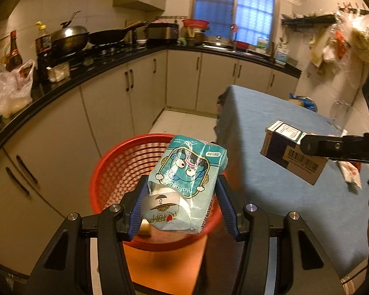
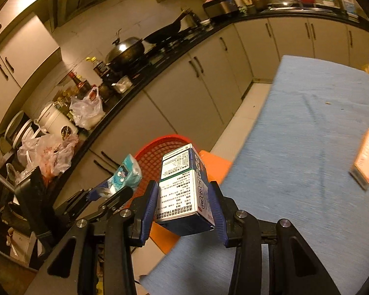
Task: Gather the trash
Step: 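Carry packet and medicine box over the red basket and release both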
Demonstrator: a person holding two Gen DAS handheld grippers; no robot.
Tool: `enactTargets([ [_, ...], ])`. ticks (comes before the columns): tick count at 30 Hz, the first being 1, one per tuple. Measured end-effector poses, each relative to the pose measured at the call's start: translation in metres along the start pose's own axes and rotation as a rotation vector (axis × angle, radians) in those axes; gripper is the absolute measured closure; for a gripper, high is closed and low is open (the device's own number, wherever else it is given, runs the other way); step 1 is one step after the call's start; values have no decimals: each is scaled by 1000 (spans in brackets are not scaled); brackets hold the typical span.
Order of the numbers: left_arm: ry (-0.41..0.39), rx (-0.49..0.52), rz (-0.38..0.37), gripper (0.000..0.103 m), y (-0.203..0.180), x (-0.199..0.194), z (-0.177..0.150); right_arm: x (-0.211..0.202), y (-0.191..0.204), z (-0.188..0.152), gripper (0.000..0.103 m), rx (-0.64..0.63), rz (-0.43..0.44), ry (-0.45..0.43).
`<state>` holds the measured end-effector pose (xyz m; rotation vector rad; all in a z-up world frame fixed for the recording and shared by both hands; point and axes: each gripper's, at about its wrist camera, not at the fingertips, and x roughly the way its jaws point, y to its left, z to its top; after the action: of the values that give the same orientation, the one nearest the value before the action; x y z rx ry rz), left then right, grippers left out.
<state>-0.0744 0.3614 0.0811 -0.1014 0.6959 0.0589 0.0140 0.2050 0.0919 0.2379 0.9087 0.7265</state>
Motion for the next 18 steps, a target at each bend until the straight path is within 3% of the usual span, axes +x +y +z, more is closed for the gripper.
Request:
enactTargets([
  [7,40,-49,39,50,34,21,1,38,20,13,58,-2,43,52],
  [18,83,-63,55,50,42,45,-8,81,25,20,58,21,50,104],
])
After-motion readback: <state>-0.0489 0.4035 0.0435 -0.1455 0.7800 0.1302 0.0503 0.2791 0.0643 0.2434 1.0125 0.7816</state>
